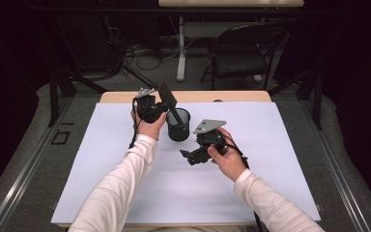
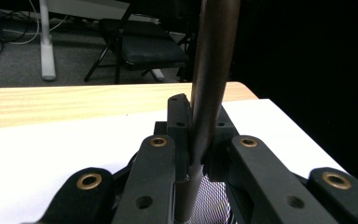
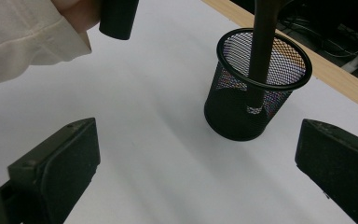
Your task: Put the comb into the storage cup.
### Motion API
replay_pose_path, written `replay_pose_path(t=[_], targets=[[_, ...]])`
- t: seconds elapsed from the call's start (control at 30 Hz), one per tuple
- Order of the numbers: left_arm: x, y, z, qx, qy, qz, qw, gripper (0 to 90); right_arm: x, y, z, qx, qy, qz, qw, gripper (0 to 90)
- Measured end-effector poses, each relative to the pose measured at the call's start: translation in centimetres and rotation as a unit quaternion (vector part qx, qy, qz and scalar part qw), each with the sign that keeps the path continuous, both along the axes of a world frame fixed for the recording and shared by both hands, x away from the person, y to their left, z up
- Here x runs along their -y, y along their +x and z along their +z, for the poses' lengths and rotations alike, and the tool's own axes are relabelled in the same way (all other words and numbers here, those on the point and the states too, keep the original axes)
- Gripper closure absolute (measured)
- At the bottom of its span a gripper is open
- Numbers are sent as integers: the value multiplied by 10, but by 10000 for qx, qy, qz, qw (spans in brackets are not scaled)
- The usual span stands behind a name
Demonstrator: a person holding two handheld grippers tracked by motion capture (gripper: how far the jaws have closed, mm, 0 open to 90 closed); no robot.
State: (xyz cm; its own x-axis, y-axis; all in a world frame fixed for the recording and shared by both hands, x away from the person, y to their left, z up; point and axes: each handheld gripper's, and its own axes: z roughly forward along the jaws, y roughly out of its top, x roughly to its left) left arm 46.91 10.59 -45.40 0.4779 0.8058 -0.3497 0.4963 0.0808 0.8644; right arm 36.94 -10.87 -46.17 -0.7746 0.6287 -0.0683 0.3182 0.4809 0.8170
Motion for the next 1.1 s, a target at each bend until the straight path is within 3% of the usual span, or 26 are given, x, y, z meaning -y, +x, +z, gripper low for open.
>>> replay_pose_path(t=[0.6,1.1], targets=[[4,3,-11,-195,84,-71,9997,837,1,0,-2,-5,1,6,10000,0],[1,7,-18,-387,-17,-49,9992,837,0,1,-4,-23,-7,2,10000,0]])
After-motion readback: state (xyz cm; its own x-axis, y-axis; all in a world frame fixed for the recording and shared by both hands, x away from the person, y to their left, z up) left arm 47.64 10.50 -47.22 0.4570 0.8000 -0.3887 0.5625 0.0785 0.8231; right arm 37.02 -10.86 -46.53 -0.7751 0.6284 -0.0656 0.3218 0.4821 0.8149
